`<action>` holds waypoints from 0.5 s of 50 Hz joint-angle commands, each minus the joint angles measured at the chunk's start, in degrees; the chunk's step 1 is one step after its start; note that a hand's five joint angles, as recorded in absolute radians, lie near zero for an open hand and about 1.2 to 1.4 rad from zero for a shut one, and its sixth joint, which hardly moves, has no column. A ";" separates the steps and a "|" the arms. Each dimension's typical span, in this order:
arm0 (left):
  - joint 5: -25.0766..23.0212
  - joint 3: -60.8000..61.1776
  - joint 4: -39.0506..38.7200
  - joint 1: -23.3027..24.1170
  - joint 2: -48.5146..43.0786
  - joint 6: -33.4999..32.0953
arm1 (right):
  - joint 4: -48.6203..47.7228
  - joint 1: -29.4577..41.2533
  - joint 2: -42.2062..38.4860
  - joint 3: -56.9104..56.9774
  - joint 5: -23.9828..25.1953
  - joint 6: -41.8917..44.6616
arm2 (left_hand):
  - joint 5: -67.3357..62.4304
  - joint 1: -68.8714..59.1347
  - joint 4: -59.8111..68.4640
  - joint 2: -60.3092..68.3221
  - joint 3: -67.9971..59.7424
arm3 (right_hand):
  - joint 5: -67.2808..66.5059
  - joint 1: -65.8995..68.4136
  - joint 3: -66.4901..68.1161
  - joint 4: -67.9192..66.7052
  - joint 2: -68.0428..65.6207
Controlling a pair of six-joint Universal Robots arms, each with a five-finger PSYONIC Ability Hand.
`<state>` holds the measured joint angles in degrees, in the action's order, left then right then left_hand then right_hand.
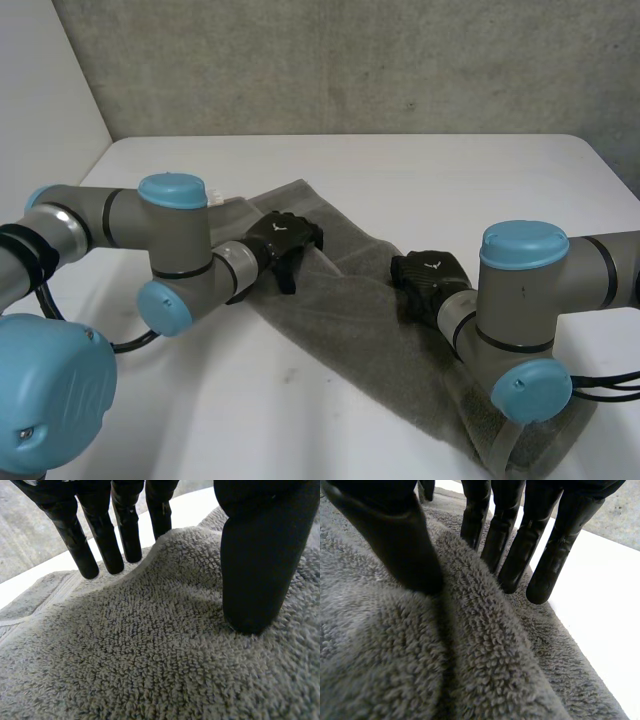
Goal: Fold the towel.
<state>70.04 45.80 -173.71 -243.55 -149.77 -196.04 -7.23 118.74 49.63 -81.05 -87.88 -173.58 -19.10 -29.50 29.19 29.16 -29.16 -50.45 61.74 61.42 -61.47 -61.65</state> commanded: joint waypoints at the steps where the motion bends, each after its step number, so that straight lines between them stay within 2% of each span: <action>1: -0.16 -0.27 -0.05 0.35 -0.52 -3.30 | -1.29 0.00 0.38 -0.16 -0.01 1.66 | -22.66 -22.26 22.57 22.61 -22.61 | -19.55 18.26 18.58 -18.53 -18.35; 3: -0.16 -0.44 -0.23 0.35 -0.61 -3.39 | -2.08 0.00 0.73 0.01 0.07 2.63 | -36.05 -35.66 35.97 36.00 -36.00 | -19.55 18.26 18.58 -18.53 -18.35; 6: -0.08 -0.62 -0.40 0.44 -0.52 -3.39 | -2.43 0.00 1.34 0.19 0.16 4.12 | -41.67 -41.27 41.58 41.61 -41.61 | -19.55 18.26 18.58 -18.53 -18.35; 7: 0.01 -1.14 -0.58 0.44 -0.44 -3.47 | -2.44 0.00 1.35 0.19 0.16 4.12 | -49.49 -49.10 49.41 49.44 -49.44 | -19.55 18.26 18.58 -18.53 -18.35; 8: 0.10 -2.02 -0.84 0.44 -0.44 -3.39 | -2.52 0.00 1.69 0.71 0.42 5.17 | -50.88 -50.49 50.80 50.83 -50.83 | -19.55 18.26 18.58 -18.53 -18.35; 12: 0.63 -5.19 -2.60 0.44 -0.35 -3.30 | -2.52 0.00 2.05 2.38 0.60 7.99 | -50.90 -50.50 50.81 50.84 -50.84 | -19.55 18.26 18.58 -18.53 -18.35; 17: 3.62 -10.73 -8.14 0.53 0.09 -2.51 | -3.13 -0.44 2.14 10.18 0.25 16.93 | -50.90 -50.50 50.81 50.84 -50.84 | -19.55 18.26 18.58 -18.53 -18.35; 19: 8.25 -15.27 -13.30 0.62 0.96 -1.02 | -4.10 -0.70 2.40 13.43 0.16 19.48 | -50.90 -50.50 50.81 50.84 -50.84 | -19.55 18.26 18.58 -18.53 -18.35; 20: 8.27 -15.30 -13.32 0.62 0.97 -1.01 | -4.11 -0.70 2.40 13.46 0.16 19.51 | -50.90 -50.50 50.81 50.84 -50.84 | -19.55 18.26 18.58 -18.53 -18.35; 22: 12.91 -19.85 -18.66 0.70 2.89 1.79 | -8.30 -0.79 3.62 20.98 0.16 24.05 | -50.90 -50.50 50.81 50.84 -50.84 | -19.55 18.26 18.58 -18.53 -18.35; 23: 12.93 -19.87 -18.68 0.70 2.90 1.80 | -8.32 -0.79 3.63 21.02 0.16 24.08 | -50.90 -50.50 50.81 50.84 -50.84 | -19.55 18.26 18.58 -18.53 -18.35; 24: 15.63 -21.87 -21.64 0.70 4.12 3.63 | -11.20 -0.79 4.94 24.32 0.16 25.38 | -50.90 -50.50 50.81 50.84 -50.84 | -19.55 18.26 18.58 -18.53 -18.35; 25: 15.66 -21.89 -21.67 0.70 4.13 3.64 | -14.36 -0.88 6.60 26.53 0.25 25.83 | -50.90 -50.50 50.81 50.84 -50.84 | -19.55 18.26 18.58 -18.53 -18.35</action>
<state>79.02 29.73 -187.90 -242.90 -148.19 -196.22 -12.69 118.13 52.52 -66.16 -87.64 -153.49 -55.56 -68.00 69.68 69.66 -69.64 -66.33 76.49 76.52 -76.84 -75.87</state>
